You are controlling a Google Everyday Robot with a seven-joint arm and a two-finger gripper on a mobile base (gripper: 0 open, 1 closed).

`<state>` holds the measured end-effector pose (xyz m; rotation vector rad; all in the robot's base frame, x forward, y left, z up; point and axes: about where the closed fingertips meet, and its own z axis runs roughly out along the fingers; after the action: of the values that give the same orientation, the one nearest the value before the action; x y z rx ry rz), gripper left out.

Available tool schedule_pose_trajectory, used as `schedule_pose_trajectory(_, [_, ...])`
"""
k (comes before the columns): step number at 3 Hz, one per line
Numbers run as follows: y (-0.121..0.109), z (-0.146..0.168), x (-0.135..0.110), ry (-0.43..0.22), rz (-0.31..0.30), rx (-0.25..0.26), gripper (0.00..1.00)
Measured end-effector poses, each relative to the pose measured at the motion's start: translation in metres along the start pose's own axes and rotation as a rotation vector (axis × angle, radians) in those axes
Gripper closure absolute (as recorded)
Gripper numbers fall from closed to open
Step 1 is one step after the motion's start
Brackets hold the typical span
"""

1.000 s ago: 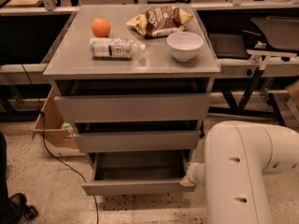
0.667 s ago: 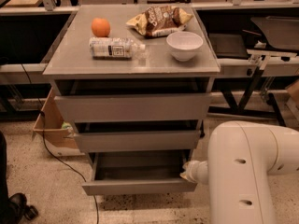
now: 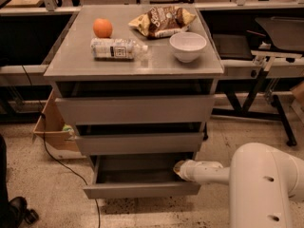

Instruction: Open bottom drawer

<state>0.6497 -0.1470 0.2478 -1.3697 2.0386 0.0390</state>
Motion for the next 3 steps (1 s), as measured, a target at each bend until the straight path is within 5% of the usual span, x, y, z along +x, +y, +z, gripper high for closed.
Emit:
schedule_pose_trajectory(1, [0.000, 0.000, 0.000, 0.000, 0.000, 0.000, 1.00])
schedule_pose_trajectory(3, [0.024, 0.034, 0.021, 0.060, 0.021, -0.081, 1.00])
